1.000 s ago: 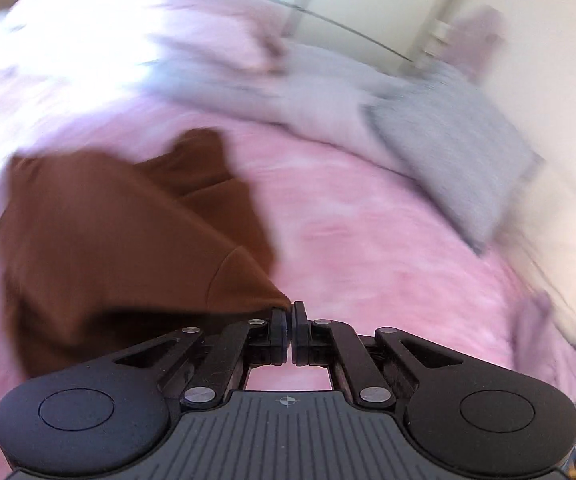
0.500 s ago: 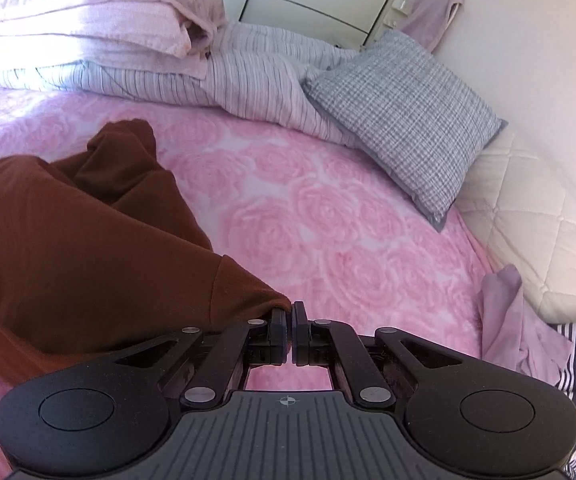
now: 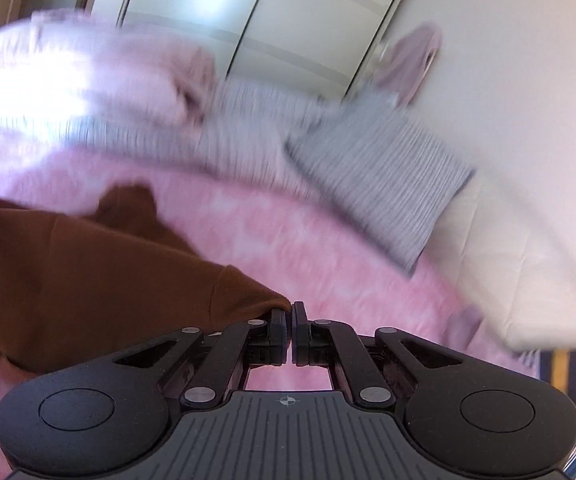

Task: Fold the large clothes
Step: 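Grasp the shirt with the right gripper while the left gripper grasps another edge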

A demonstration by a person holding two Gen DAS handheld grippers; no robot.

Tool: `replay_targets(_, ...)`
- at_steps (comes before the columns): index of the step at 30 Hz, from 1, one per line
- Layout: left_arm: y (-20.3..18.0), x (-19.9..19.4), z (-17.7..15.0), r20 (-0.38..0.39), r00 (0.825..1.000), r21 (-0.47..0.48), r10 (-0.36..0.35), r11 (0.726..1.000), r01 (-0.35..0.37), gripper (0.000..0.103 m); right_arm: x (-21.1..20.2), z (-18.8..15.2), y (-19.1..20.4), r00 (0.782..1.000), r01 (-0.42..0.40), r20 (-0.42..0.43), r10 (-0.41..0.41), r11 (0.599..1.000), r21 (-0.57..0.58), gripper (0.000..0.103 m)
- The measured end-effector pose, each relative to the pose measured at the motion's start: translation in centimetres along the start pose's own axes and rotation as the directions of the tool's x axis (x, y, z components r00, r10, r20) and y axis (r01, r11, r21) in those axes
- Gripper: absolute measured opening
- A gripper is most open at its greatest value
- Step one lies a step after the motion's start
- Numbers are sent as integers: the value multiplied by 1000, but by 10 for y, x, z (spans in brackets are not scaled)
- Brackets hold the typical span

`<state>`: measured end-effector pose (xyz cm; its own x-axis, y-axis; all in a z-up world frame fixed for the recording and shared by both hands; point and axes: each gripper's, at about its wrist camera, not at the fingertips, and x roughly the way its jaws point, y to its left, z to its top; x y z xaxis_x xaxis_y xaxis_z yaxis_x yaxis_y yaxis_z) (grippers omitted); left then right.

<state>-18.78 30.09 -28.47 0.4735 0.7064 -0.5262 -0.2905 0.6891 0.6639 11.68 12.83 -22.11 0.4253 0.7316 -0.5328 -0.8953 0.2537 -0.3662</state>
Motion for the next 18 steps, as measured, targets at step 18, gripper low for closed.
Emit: replay_targets(18,47,-337,89,-14,900,-570,436,736,-365,6,-269,22,-79,864,-92,477,162,982,-168,0)
